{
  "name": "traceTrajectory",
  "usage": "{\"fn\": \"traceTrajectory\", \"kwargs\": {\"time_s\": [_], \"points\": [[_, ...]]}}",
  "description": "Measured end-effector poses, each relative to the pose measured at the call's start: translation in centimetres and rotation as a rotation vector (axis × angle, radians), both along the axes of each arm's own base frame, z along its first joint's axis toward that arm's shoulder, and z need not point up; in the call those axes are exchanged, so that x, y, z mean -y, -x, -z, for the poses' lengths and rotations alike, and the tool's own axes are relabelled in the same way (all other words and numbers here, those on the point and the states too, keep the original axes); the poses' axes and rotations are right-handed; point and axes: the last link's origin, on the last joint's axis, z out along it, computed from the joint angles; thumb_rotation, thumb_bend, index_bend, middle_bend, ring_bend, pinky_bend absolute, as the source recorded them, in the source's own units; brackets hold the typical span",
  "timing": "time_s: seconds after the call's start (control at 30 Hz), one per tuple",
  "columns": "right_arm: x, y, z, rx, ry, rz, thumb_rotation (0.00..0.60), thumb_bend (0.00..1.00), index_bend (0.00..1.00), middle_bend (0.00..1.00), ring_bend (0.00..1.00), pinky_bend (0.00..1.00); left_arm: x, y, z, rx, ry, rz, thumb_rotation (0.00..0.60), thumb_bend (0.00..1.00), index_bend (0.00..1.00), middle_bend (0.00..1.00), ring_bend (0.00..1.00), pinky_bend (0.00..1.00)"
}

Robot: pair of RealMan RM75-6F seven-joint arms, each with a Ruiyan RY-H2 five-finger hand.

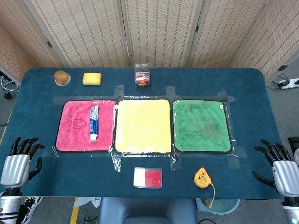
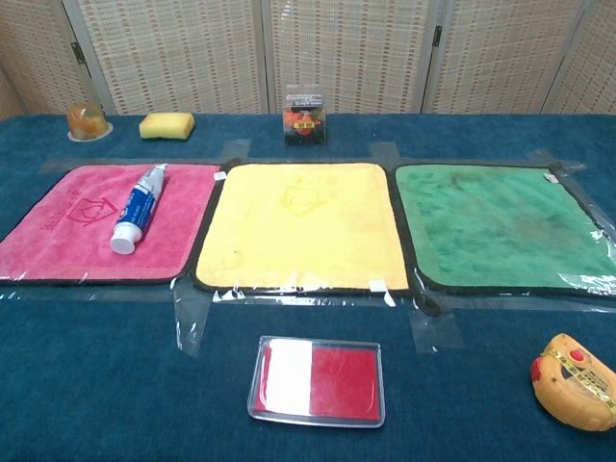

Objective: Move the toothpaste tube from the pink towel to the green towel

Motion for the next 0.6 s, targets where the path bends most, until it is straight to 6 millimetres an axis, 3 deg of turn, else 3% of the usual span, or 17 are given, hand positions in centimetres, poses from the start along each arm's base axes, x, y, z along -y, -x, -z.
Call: {"fn": "traceTrajectory", "kwargs": {"time_s": [0.6], "points": [[-0.24,0.05,-0.41,0.003,0.014,-0.005,0.6,0.21,0.25,0.17,0.18,0.11,-0.46,-0.34,0.04,0.0,-0.003,0.021,0.6,0.55,0.35,0.22,0.18,0.06]]}}
